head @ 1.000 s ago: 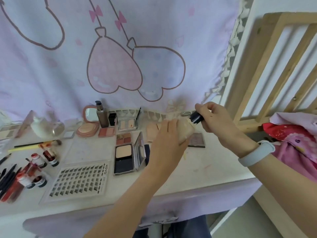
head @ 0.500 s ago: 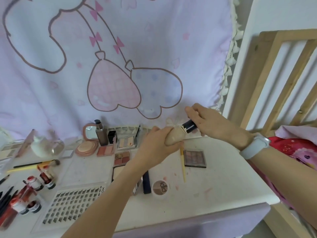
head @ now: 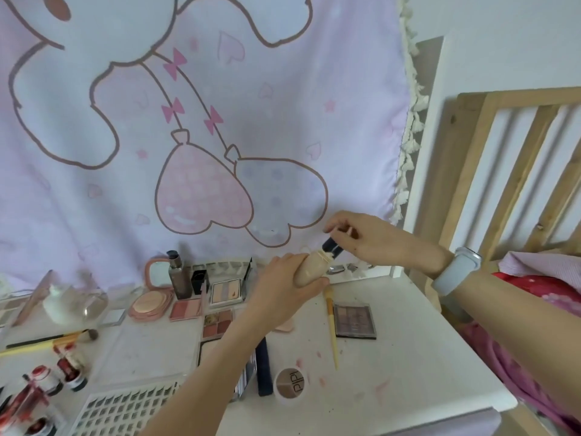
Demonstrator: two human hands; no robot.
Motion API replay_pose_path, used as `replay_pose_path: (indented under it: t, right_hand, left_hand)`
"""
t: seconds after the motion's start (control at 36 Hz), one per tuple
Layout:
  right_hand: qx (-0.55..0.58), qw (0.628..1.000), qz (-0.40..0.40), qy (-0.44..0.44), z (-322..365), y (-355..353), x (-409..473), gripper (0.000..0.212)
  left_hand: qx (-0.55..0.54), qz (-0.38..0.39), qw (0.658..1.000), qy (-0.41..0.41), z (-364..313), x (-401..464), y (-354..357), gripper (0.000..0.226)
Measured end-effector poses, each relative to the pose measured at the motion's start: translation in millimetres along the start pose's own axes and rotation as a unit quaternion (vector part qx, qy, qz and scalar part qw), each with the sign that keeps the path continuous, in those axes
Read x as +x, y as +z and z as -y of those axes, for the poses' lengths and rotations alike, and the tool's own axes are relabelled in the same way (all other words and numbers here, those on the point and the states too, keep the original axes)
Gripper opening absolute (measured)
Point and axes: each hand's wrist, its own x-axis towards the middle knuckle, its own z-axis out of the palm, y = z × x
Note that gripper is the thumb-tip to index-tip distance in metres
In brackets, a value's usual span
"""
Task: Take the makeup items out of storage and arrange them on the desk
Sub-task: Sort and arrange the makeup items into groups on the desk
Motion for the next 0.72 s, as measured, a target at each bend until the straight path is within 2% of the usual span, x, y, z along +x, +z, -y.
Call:
replay_pose_path:
  t: [0.06, 0.08, 0.17, 0.22, 0.25, 0.33, 0.39, 0.42, 0.5, 0.56, 0.58, 0.64, 0.72]
  right_hand:
    - [0.092, 0.995, 0.036, -0.017, -1.9, -4.1, 0.9, 0.033]
    - [0.113, 0.993, 0.045, -0.006, -4.0, -4.1, 1.9, 0.036]
    - [0.052, 0.998, 0.002, 0.041, 1.2, -4.5, 3.5, 0.007]
    - [-0.007, 0.998, -0.025, 0.060, -1.4, -4.9, 5.5, 0.038]
    - [-0.021, 0.998, -0.029, 0.059, -3.1, -4.7, 6.3, 0.042]
    - [0.033, 0.999, -0.021, 0.018, -4.1, -6.9, 5.3, 0.012]
    - [0.100, 0.995, 0.017, 0.003, -6.4, -8.3, 4.8, 0.036]
    - [0.108, 0.994, 0.023, 0.010, -6.1, -8.2, 4.6, 0.038]
    - [0.023, 0.998, -0.017, 0.054, -2.3, -6.3, 6.0, 0.019]
    - [-0.039, 0.996, -0.029, 0.068, -3.4, -5.5, 6.9, 0.037]
    - [-0.048, 0.996, -0.033, 0.062, -3.7, -4.7, 7.6, 0.034]
    - [-0.006, 0.999, -0.021, 0.046, -3.2, -5.9, 8.0, 0.009]
    - [0.094, 0.995, 0.022, 0.028, -3.5, -8.1, 7.9, 0.040]
  left_hand:
    - [-0.004, -0.008, 1.000, -0.006, 1.2, 3.0, 0.1, 0.035]
    - [-0.004, -0.011, 1.000, -0.006, 1.5, 4.2, 0.2, 0.036]
    - [-0.008, -0.013, 1.000, 0.001, 0.1, 6.7, 1.9, 0.039]
    - [-0.009, -0.014, 1.000, 0.006, -1.4, 7.8, 4.4, 0.039]
    - [-0.010, -0.015, 1.000, 0.008, -1.8, 8.2, 5.4, 0.039]
    - [-0.018, -0.020, 1.000, 0.005, -1.0, 8.9, 7.5, 0.038]
    - [-0.017, -0.021, 1.000, 0.002, -0.3, 9.1, 7.6, 0.039]
    - [-0.016, -0.021, 1.000, 0.001, -0.1, 9.0, 7.8, 0.039]
    - [-0.017, -0.022, 1.000, 0.000, -1.1, 7.7, 7.4, 0.039]
    - [-0.016, -0.020, 1.000, 0.000, -1.8, 7.2, 7.0, 0.039]
    - [-0.018, -0.019, 1.000, 0.000, -1.9, 6.8, 6.6, 0.039]
    - [-0.028, -0.020, 0.999, -0.004, -2.0, 5.8, 5.4, 0.037]
    - [-0.035, -0.021, 0.999, -0.010, -1.4, 5.4, 3.6, 0.036]
